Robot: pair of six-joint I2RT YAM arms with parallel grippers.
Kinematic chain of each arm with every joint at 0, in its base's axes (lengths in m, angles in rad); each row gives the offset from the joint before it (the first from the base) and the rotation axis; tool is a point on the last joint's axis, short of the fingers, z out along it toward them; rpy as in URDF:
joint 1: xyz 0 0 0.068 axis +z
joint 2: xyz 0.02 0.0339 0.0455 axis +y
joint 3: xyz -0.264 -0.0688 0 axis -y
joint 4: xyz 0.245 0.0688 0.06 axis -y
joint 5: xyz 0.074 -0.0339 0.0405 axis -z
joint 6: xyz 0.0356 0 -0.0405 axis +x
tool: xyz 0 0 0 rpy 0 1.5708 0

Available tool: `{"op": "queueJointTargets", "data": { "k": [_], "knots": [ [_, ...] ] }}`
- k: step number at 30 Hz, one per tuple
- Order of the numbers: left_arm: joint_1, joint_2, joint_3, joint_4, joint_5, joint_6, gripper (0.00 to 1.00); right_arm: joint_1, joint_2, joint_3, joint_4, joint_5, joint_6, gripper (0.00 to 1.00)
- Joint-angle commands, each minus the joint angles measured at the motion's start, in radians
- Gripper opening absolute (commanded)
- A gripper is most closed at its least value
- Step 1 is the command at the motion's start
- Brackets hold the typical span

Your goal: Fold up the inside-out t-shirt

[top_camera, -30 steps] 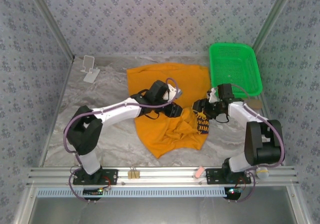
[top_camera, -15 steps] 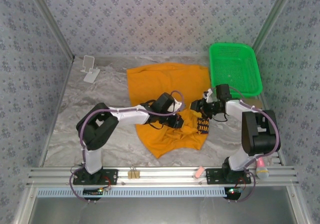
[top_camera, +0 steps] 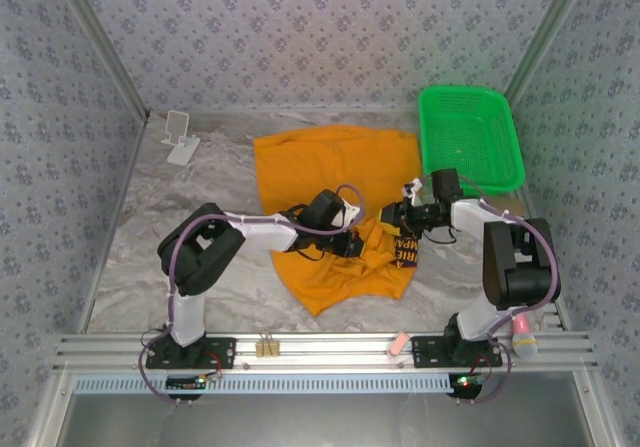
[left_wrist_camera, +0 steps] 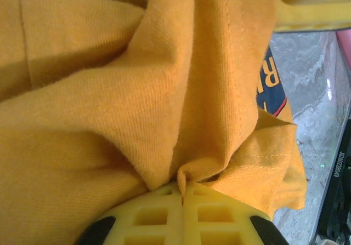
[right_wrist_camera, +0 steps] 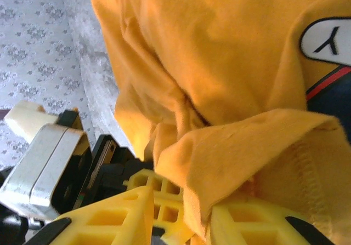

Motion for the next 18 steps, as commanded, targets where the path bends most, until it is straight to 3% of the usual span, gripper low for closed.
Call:
{"op": "queueJointTargets", "data": {
  "k": [1,8,15,16,18],
  "knots": [
    [0.004,0.002,-0.01,0.081,0.038,-0.022,0.04,0.006,-0.038,0.022,-0.068,-0.042,-0.048,0.33],
    [0.006,0.0,-0.015,0.189,0.078,-0.063,0.0,0.071,-0.047,-0.036,-0.021,0.0,-0.058,0.41],
    [0.022,-0.002,-0.034,0.232,0.078,-0.061,0.0,0.056,-0.101,-0.108,0.02,-0.015,-0.048,0.43],
    [0.024,-0.006,-0.033,0.222,0.081,-0.051,0.0,0.05,-0.108,-0.114,0.033,-0.021,-0.04,0.38],
    [0.024,-0.016,-0.029,0.174,0.081,-0.022,0.0,0.037,-0.119,-0.116,0.068,-0.042,-0.011,0.19]
  ]
}}
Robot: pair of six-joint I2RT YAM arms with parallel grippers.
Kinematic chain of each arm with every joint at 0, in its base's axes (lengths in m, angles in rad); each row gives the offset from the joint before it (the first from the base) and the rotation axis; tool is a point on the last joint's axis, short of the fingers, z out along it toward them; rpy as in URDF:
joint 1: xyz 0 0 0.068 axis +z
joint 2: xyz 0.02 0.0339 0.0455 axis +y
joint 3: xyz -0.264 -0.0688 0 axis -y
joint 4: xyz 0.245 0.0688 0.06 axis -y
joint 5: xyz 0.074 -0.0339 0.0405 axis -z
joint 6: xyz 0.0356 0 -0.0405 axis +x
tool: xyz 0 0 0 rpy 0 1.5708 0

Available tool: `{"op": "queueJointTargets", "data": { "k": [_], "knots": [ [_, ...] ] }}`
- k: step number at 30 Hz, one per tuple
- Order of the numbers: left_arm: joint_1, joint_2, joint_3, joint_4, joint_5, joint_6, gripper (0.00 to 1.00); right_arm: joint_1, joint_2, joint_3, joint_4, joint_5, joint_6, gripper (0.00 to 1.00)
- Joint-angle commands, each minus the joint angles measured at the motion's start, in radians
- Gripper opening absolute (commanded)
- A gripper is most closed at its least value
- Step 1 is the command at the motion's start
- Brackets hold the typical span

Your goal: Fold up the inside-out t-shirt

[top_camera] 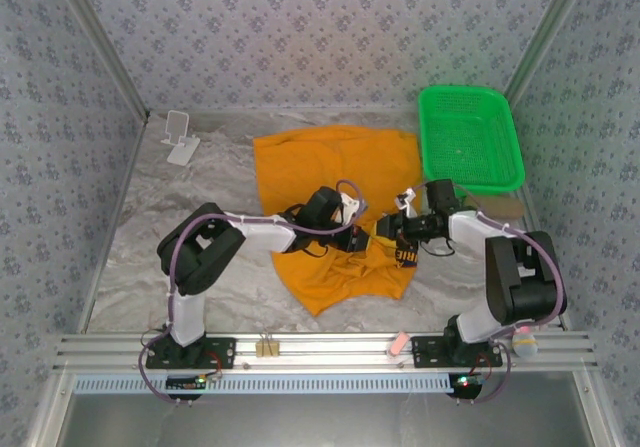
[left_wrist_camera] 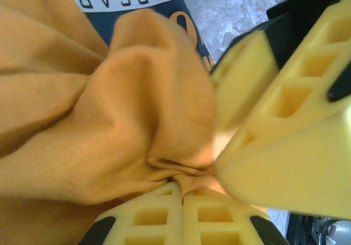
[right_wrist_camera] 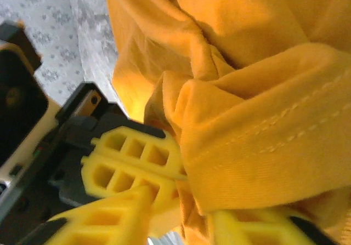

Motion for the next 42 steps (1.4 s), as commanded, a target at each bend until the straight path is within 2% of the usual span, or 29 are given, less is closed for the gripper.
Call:
{"op": "queueJointTargets", "data": {
  "k": [1,7,11,14,15,17,19,23,28,31,34,38,40,42],
  "knots": [
    [0.009,-0.021,-0.007,-0.012,0.016,0.044,0.0,-0.02,-0.035,-0.004,0.047,-0.039,0.025,0.12],
    [0.009,-0.03,-0.034,-0.042,-0.008,0.07,0.11,-0.042,-0.075,0.043,0.004,-0.039,0.04,0.09],
    [0.009,-0.026,-0.037,-0.03,-0.013,0.065,0.29,-0.062,-0.125,0.044,-0.035,-0.048,0.04,0.06],
    [0.005,-0.032,-0.035,-0.026,-0.007,0.068,0.33,-0.068,-0.157,0.031,-0.048,-0.038,0.044,0.03],
    [0.004,-0.032,-0.032,-0.022,-0.003,0.071,0.33,-0.068,-0.162,0.027,-0.049,-0.031,0.042,0.04],
    [0.0,-0.02,-0.015,-0.024,0.008,0.082,0.29,-0.068,-0.165,0.013,-0.053,0.007,0.029,0.23],
    [-0.001,0.002,0.022,-0.048,0.021,0.095,0.26,-0.071,-0.166,-0.014,-0.039,0.017,0.006,0.26],
    [0.007,0.042,0.086,-0.045,0.048,0.11,0.11,-0.095,-0.145,-0.039,-0.091,0.04,-0.087,0.28],
    [0.015,0.051,0.113,-0.038,0.077,0.106,0.06,-0.086,-0.147,-0.091,-0.015,0.074,-0.079,0.39],
    [0.02,0.057,0.104,-0.018,0.093,0.102,0.04,-0.076,-0.116,-0.099,0.016,0.103,-0.078,0.41],
    [0.029,0.056,0.087,0.002,0.097,0.083,0.04,-0.071,-0.086,-0.107,0.088,0.075,-0.039,0.45],
    [0.038,0.067,0.075,0.073,0.125,0.042,0.04,-0.036,-0.064,-0.085,0.111,0.071,-0.049,0.45],
    [0.037,0.07,0.078,0.088,0.134,0.022,0.04,-0.03,-0.057,-0.086,0.145,0.045,-0.045,0.44],
    [0.036,0.068,0.075,0.098,0.125,0.017,0.04,-0.031,-0.066,-0.09,0.177,0.015,-0.043,0.38]
  ]
}}
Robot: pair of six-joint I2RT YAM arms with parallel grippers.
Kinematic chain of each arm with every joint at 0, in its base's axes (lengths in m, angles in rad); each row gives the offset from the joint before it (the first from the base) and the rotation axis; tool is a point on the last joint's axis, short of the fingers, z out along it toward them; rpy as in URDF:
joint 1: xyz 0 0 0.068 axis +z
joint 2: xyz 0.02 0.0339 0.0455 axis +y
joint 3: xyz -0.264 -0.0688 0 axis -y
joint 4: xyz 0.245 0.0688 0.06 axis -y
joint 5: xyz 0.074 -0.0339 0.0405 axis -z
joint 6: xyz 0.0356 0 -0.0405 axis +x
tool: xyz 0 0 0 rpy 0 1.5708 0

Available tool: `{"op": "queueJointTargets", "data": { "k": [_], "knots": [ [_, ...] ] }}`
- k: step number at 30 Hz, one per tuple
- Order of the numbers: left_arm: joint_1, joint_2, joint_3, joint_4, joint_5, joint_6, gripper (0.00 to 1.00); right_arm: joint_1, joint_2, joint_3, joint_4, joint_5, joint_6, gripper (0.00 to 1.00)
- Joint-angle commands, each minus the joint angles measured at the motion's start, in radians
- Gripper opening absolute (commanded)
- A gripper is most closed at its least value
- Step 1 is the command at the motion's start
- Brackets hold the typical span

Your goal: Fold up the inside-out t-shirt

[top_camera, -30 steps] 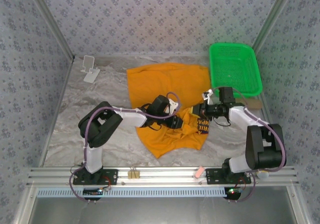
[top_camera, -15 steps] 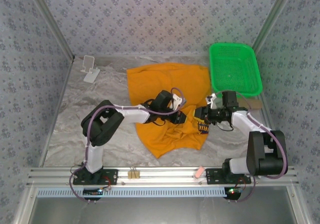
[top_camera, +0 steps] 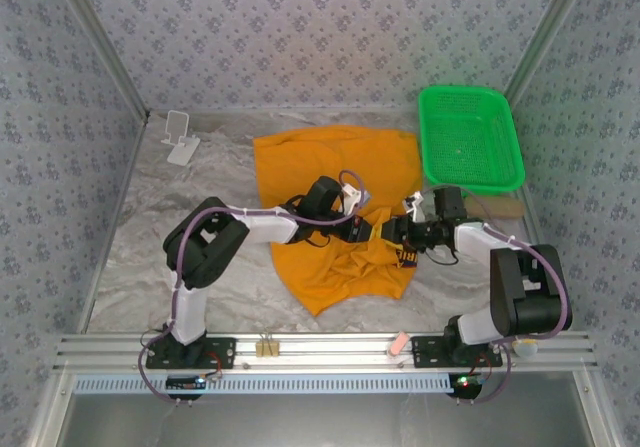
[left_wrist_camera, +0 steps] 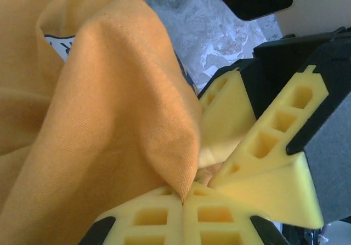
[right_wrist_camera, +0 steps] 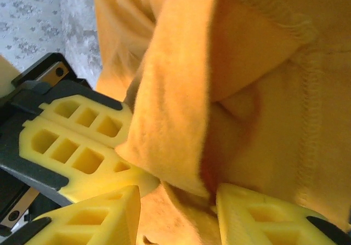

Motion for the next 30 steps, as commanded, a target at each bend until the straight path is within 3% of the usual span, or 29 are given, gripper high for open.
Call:
{"op": "queueJointTargets", "data": {
  "k": [1,4,8,14,19,20,21,23,25,28,29,30],
  "knots": [
    [0.0,0.011,-0.008,0.06,0.022,-0.019,0.04,0.002,-0.006,0.008,0.071,-0.055,0.004,0.34],
    [0.006,0.007,-0.009,0.045,0.02,-0.015,0.07,0.002,-0.048,0.007,0.062,-0.058,-0.009,0.29],
    [0.007,0.001,-0.016,0.035,0.017,0.0,0.09,0.001,-0.082,0.012,0.004,-0.037,-0.051,0.16],
    [0.017,-0.001,-0.012,-0.007,0.007,0.03,0.16,0.002,-0.153,-0.001,-0.082,0.07,-0.073,0.0],
    [0.016,0.012,-0.002,-0.035,0.01,0.042,0.18,0.002,-0.218,-0.004,-0.156,0.164,-0.074,0.0],
    [0.016,0.019,-0.003,-0.029,0.019,0.045,0.1,0.001,-0.217,0.002,-0.184,0.201,-0.082,0.02],
    [0.017,0.024,-0.002,-0.025,0.024,0.048,0.06,0.001,-0.212,0.002,-0.196,0.226,-0.082,0.12],
    [0.017,0.027,-0.011,-0.008,0.007,0.046,0.02,-0.005,-0.182,-0.005,-0.181,0.202,-0.071,0.31],
    [0.016,0.02,-0.028,0.022,0.001,0.039,0.02,-0.008,-0.134,-0.008,-0.156,0.154,-0.047,0.42],
    [0.015,0.025,-0.031,0.039,0.008,0.03,0.02,0.007,-0.064,0.007,-0.163,0.108,-0.063,0.46],
    [0.015,0.029,-0.026,0.037,0.011,0.026,0.03,0.012,-0.053,0.007,-0.164,0.104,-0.066,0.43],
    [0.016,0.031,-0.024,0.035,0.01,0.022,0.03,0.013,-0.047,0.004,-0.157,0.085,-0.068,0.35]
  ]
}}
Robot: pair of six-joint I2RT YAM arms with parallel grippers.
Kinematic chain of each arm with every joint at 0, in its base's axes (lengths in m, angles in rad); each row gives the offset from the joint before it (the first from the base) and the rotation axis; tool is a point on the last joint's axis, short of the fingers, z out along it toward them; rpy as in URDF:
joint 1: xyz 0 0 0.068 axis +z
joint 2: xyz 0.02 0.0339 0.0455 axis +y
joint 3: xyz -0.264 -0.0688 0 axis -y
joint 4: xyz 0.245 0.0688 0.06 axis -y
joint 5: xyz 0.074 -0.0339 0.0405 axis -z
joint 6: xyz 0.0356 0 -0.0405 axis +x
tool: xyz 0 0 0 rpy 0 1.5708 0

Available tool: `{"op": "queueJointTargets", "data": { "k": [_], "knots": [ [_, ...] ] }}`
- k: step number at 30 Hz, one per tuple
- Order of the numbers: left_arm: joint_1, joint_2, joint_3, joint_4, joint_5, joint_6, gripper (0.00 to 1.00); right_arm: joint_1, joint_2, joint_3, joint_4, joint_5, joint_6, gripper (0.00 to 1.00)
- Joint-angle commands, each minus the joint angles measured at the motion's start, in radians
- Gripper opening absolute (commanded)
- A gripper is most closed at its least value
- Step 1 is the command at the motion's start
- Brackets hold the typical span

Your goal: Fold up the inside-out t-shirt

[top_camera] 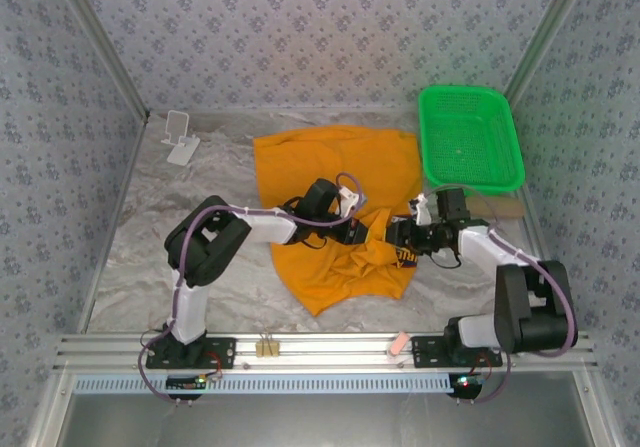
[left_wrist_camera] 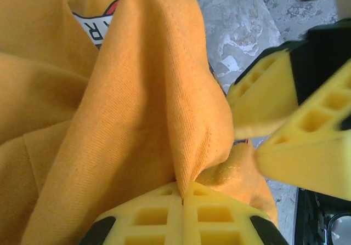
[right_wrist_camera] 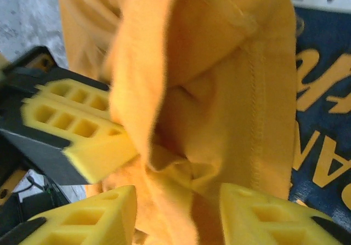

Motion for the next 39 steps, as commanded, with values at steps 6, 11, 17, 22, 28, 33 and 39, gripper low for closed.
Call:
{"op": "queueJointTargets", "data": {
  "k": [6,11,17,22,28,33,39],
  "knots": [
    [0.002,0.023,0.016,0.045,0.004,-0.02,0.05,0.017,-0.049,-0.008,-0.052,-0.097,-0.03,0.05],
    [0.002,0.035,0.05,0.051,-0.031,-0.047,0.07,0.027,-0.185,-0.059,-0.052,-0.088,0.018,0.03],
    [0.001,0.045,0.09,0.048,-0.037,-0.083,0.23,0.126,-0.276,-0.175,0.013,0.086,0.117,0.17],
    [0.002,0.035,0.083,0.005,-0.026,-0.07,0.28,0.117,-0.28,-0.135,-0.031,0.138,0.121,0.35],
    [0.026,-0.082,0.023,-0.119,-0.072,0.012,0.36,0.055,-0.287,-0.015,-0.141,0.157,0.062,0.46],
    [0.037,-0.22,-0.017,-0.282,-0.155,0.123,0.38,0.008,-0.223,0.014,-0.096,0.175,0.049,0.48],
    [0.053,-0.31,-0.043,-0.517,-0.382,0.174,0.4,0.033,-0.052,0.072,-0.004,0.143,0.059,0.5]
  ]
}}
